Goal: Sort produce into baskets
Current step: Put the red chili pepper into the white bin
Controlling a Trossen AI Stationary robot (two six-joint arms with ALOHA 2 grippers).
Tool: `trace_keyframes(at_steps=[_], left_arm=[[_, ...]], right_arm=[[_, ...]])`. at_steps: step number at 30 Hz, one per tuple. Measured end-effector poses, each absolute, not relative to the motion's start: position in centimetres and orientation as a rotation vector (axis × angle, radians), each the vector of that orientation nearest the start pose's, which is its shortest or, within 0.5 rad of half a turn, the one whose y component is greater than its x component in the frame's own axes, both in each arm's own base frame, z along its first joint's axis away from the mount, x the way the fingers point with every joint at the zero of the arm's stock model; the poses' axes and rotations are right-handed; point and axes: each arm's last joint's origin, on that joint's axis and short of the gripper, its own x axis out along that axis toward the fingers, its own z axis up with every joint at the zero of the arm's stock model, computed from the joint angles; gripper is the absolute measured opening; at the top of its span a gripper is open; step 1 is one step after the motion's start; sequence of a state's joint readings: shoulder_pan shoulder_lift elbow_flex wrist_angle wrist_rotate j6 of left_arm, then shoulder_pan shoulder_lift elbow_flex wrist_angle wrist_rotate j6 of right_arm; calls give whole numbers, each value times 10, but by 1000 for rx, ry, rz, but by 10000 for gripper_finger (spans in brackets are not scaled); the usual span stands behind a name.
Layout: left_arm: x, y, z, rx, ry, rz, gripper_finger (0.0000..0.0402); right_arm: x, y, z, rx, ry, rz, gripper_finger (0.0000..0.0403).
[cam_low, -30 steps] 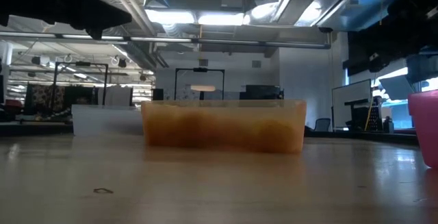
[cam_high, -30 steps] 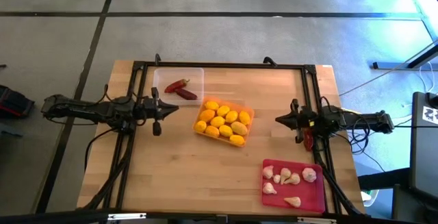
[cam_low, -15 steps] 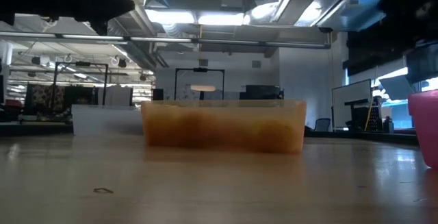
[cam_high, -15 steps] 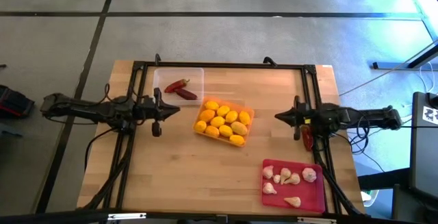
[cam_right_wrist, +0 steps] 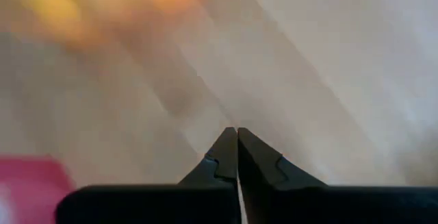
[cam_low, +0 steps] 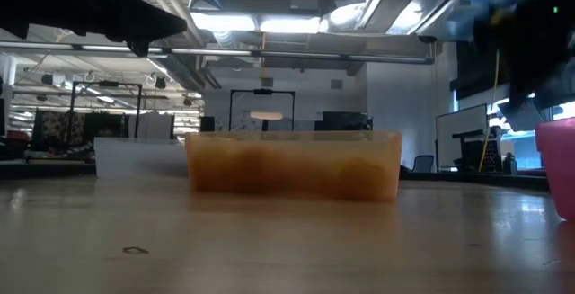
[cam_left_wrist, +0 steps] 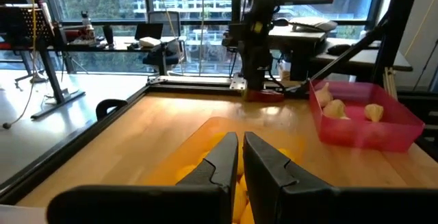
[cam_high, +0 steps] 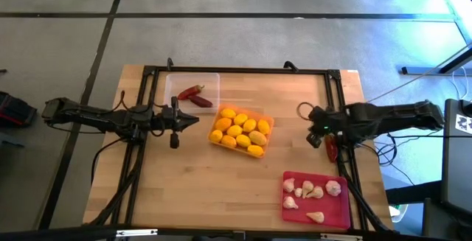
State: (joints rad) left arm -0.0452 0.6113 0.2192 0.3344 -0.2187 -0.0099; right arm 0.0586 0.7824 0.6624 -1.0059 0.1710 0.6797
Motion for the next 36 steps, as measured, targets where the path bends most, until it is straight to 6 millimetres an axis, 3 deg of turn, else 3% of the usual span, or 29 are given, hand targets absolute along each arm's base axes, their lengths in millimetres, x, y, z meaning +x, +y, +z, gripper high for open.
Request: trace_keyframes(at_steps=[5,11,16,24,32,36], left_arm=[[149,0,212,21,52,173,21],[149,0,213,49,42,173,21],[149,0,214,64,41,175,21],[149,0,213,65,44,175,21],[149,0,213,74,46,175,21],[149,0,213,84,47,175,21]], right_arm=[[129,-6,215,546,1416,-636,78],[153,-18,187,569,1601,-682,192],[166,-28,163,610,1762,-712,245],[175,-38,136,594,1985,-713,259],[189,-41,158,546,2071,-695,244],[185,-41,162,508,2138,-674,241]])
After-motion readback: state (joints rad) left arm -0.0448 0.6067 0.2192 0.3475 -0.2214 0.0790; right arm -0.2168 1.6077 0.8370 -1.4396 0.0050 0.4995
